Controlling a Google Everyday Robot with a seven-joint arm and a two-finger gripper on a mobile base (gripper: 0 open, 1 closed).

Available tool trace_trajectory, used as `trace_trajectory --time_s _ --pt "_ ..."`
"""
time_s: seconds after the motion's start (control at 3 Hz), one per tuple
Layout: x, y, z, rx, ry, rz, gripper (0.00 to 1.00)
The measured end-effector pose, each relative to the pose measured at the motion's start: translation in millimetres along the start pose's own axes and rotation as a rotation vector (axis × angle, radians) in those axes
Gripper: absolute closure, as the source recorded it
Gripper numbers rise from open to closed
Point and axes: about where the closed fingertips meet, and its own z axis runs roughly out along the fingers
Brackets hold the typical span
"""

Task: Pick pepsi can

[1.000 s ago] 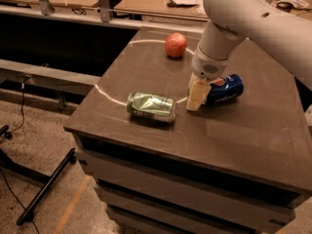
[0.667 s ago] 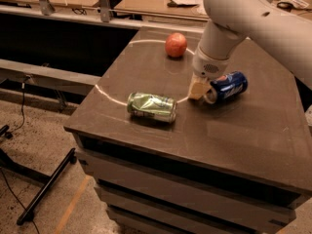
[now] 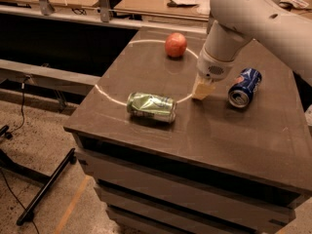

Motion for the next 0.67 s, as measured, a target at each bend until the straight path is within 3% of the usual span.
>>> trace_trajectory --time_s 0.33,0.67 --pt "22 -2 -10 0.020 -0.001 0.015 0.74" --pt "59 -17 -33 0.053 0.005 0.069 0.44"
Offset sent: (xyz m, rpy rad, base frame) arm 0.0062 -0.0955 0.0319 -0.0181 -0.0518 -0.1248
